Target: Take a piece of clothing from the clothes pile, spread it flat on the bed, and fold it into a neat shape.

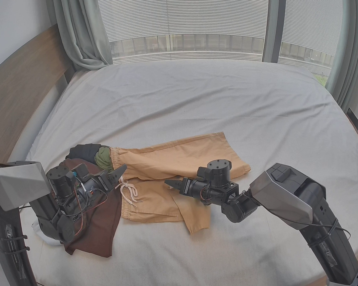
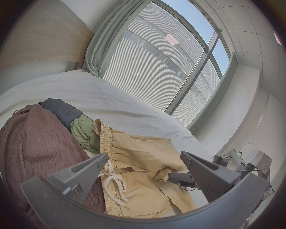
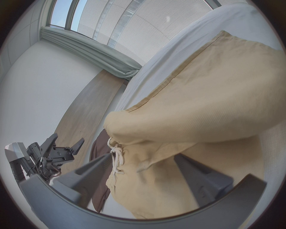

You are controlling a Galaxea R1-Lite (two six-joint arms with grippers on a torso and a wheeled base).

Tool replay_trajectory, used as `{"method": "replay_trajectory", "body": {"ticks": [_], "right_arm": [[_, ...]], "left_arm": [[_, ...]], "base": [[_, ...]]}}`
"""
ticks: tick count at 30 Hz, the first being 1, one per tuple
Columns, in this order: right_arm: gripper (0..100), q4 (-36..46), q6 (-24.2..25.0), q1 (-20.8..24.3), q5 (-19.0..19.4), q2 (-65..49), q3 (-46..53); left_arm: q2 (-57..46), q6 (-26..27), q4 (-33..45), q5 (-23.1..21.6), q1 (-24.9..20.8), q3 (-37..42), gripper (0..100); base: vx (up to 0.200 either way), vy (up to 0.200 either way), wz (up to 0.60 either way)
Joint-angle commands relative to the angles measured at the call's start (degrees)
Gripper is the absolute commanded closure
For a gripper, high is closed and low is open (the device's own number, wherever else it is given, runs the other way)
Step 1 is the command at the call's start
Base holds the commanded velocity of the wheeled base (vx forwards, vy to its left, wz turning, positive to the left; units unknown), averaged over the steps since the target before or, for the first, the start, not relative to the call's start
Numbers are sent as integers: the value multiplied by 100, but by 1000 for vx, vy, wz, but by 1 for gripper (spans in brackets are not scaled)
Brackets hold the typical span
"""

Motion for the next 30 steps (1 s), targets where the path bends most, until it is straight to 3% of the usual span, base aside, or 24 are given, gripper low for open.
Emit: {"method": "replay_trajectory", "body": {"ticks": [1, 11, 18, 30], "right_arm": [[100, -5, 9, -21, -51, 126, -112], [100, -40, 44, -56, -86, 162, -59], [100, -260, 44, -100, -473, -128, 494], [100, -541, 27, -1058, -508, -981, 1778]], "left_arm": [[11, -3, -1, 1, -1, -14, 0], [11, -12, -10, 1, -1, -23, 0], [11, -47, -1, 1, 8, -41, 0], [29, -47, -10, 1, -9, -67, 0]], "base": [[0, 0, 0], [0, 0, 0], [0, 0, 0], [0, 0, 0]]}}
